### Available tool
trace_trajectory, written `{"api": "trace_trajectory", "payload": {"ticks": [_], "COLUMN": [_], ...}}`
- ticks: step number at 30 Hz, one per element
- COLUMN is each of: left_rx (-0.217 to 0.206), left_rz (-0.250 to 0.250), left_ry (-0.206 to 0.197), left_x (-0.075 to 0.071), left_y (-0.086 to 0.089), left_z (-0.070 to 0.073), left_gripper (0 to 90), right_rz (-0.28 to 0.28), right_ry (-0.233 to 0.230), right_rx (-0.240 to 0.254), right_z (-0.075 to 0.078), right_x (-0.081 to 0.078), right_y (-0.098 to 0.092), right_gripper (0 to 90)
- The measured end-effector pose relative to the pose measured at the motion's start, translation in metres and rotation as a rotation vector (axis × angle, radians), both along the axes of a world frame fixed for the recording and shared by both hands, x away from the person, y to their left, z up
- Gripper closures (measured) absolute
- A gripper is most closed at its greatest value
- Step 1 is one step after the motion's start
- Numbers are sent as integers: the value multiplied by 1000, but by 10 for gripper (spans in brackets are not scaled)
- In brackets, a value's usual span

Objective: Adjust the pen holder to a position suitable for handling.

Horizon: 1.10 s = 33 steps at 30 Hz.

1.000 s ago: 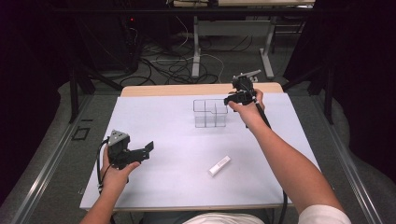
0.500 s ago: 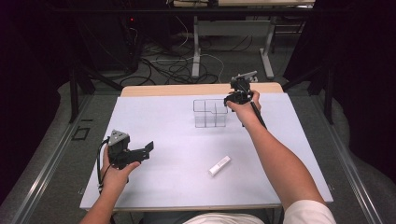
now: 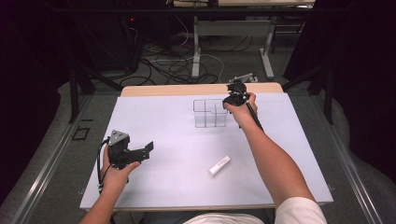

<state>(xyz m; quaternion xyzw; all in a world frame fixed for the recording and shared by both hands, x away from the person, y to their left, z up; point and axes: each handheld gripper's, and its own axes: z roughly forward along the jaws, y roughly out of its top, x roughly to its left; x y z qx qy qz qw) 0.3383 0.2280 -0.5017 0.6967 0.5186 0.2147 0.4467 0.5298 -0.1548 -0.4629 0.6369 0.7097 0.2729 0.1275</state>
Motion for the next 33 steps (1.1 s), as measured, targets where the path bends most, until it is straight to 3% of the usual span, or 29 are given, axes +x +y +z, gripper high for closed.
{"api": "trace_trajectory", "payload": {"ticks": [8,9,11,21,33], "left_rx": [1,1,1,4,4], "left_rz": [0,-1,-1,-2,-2], "left_ry": [1,1,1,4,4], "left_x": [0,0,0,0,0], "left_y": [0,0,0,0,0], "left_z": [0,0,0,0,-1], "left_gripper": [3,3,3,3,3], "right_rz": [-5,-6,-12,-38,-43], "right_ry": [17,-2,25,50,66], "right_rx": [-7,23,8,13,24], "right_z": [-5,-7,-6,-10,-19], "right_x": [2,3,3,5,10], "right_y": [1,2,3,4,10], "right_gripper": [684,687,700,765,765]}}
